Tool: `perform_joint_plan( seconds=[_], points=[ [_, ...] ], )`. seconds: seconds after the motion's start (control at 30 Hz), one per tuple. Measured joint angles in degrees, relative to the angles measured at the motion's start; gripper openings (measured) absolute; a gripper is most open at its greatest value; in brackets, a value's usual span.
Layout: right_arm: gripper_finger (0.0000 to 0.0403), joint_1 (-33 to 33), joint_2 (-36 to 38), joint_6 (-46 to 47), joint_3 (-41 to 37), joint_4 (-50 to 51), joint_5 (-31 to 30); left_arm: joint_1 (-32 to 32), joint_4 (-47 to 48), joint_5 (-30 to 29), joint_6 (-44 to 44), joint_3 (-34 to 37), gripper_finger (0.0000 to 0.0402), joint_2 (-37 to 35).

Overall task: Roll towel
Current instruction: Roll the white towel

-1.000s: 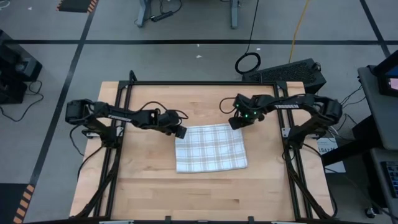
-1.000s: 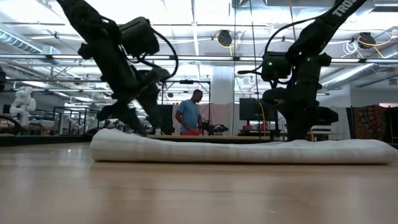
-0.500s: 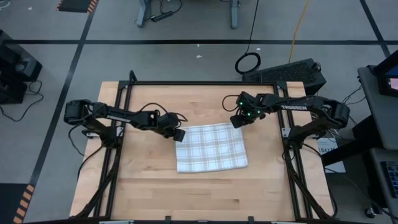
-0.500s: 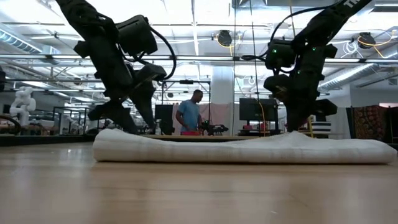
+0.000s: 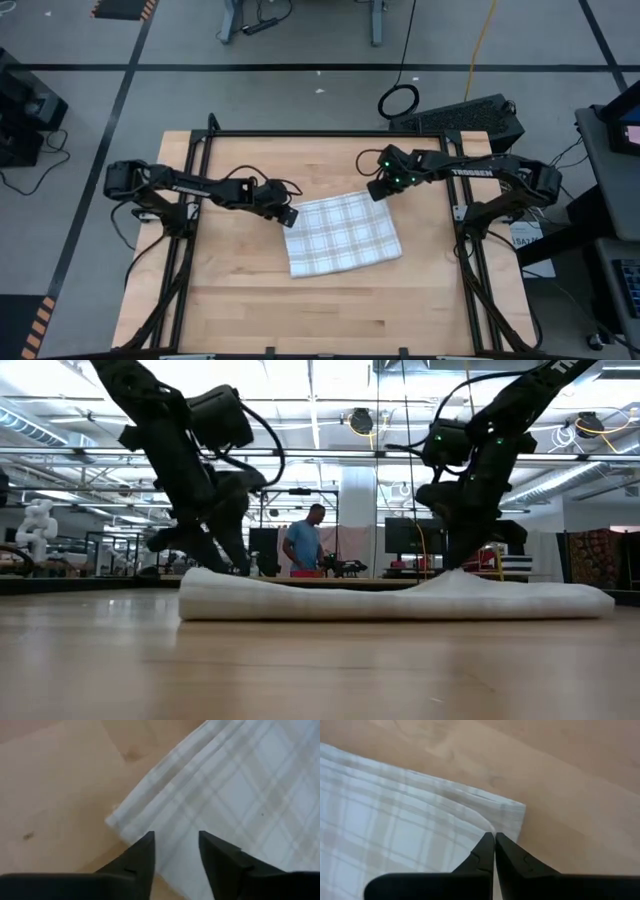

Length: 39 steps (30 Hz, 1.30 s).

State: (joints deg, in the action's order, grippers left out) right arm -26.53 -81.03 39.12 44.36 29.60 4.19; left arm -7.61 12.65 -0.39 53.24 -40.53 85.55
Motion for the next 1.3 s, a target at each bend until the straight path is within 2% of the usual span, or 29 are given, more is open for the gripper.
perform_joint_plan(
  seconds=[0.13, 0.23, 0.3, 0.53, 0.77, 0.93, 1.03, 1.13, 1.3],
  points=[
    [0.0, 0.01, 0.0, 0.27, 0.0, -1.7, -0.24, -0.03, -4.95, -0.25, -2.41, 0.02, 0.0087, 2.33],
    [0.0, 0.01, 0.0, 0.06, 0.0, -1.56, -1.5, -0.03, -5.12, -0.39, -2.75, 0.02, 0.0025, 2.99],
    [0.0, 0.01, 0.0, -0.62, 0.0, -1.56, -2.48, -0.03, -5.13, -0.92, -2.18, 0.02, 0.0009, 2.79],
    [0.0015, 0.01, 0.0, -0.12, 0.0, -2.96, -6.72, 0.12, -2.85, -2.31, -1.03, 0.02, 0.0017, 2.26],
    [0.0106, 0.01, 0.05, -0.67, 0.0, -7.86, -6.94, -0.14, -3.54, -1.15, 2.77, 0.02, 0.0018, 1.53],
    [0.0158, 0.68, 4.3, -2.24, 0.07, -2.82, -0.31, 2.93, -8.94, 1.36, 2.24, -0.01, 0.0018, -0.55],
    [0.0161, 2.4, 5.49, -3.64, -0.18, 2.19, 0.32, 5.43, -10.59, 0.69, -0.54, -0.07, 0.0018, -0.49],
    [0.0146, 3.81, 5.62, -4.76, -2.24, 1.63, 2.07, 6.95, -10.58, -0.95, -3.21, -0.13, 0.0018, 1.82],
    [0.0103, 6.89, 5.62, 2.41, -7.1, -2.08, 2.14, 6.77, -9.56, -1.08, -6.18, -0.07, 0.0018, 7.01]
  ],
)
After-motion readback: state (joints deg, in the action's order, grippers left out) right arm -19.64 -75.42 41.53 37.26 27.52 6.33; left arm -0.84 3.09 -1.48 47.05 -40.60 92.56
